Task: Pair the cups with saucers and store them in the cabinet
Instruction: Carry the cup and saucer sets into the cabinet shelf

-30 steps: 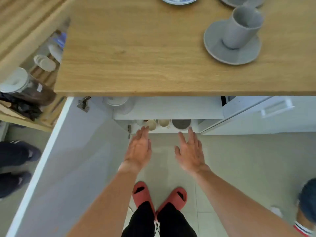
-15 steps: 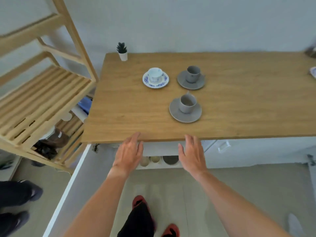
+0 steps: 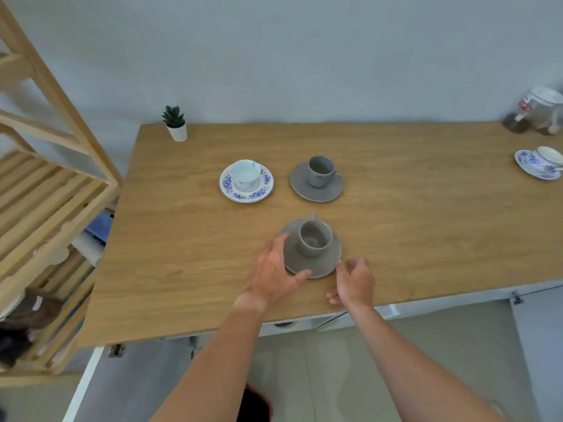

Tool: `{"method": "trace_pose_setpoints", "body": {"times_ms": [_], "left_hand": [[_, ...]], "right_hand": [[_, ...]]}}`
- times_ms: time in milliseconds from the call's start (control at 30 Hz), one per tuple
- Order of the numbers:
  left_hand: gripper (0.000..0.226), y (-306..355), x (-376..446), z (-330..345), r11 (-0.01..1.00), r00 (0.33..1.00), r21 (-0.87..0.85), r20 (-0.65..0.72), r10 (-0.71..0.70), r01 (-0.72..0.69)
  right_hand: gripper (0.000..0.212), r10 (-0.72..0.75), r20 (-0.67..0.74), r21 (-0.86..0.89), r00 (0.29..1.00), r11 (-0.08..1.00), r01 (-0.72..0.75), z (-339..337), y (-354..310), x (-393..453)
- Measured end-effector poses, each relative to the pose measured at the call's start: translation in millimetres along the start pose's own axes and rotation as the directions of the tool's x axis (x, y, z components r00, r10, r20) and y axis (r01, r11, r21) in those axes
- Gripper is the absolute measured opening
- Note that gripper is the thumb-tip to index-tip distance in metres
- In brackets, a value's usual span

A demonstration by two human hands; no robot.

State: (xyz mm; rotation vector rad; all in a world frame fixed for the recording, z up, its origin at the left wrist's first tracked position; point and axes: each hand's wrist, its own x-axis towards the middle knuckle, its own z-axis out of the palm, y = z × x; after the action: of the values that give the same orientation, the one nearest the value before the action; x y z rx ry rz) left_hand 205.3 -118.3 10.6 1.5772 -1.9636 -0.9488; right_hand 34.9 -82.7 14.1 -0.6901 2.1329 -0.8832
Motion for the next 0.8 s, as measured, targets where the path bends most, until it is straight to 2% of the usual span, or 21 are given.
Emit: {"method": "trace_pose_setpoints", "body": {"times_ms": [100, 267, 400, 600, 800], "left_hand": [[0.098, 10.0, 21.3, 5.5, 0.997, 1.000, -0.072, 0.016, -0.011, 0.013], [0.079, 14.1, 43.9, 12.4, 0.983, 1.000, -0.182, -0.031, 0.001, -0.006], [0.077, 5.6, 50.5, 16.1, 0.972, 0.999, -0.233, -0.010, -0.041, 0.038], [0.078, -5.7, 21.7, 12.5, 0.971, 0.998, -0.233, 0.027, -0.052, 0.057], [0.078, -10.8, -28.0, 9.0, 0.962, 0.992, -0.245, 0.023, -0.122, 0.124]], "right_hand": [[0.021, 0.026, 0.053, 0.065, 0.998, 0.997, -0.030, 5.0, -8.0, 13.5], [0.040, 0.088, 0.216, 0.188, 0.972, 0.974, -0.130, 7.1, -17.3, 19.4], [0.030, 0.139, 0.325, 0.243, 0.935, 0.944, -0.225, 2.7, -17.8, 24.7], [0.019, 0.118, 0.363, 0.172, 0.924, 0.966, -0.191, -3.5, -3.6, 12.1], [0.012, 0.014, 0.369, 0.161, 0.929, 0.984, -0.079, -8.8, 20.3, -21.5]]}}
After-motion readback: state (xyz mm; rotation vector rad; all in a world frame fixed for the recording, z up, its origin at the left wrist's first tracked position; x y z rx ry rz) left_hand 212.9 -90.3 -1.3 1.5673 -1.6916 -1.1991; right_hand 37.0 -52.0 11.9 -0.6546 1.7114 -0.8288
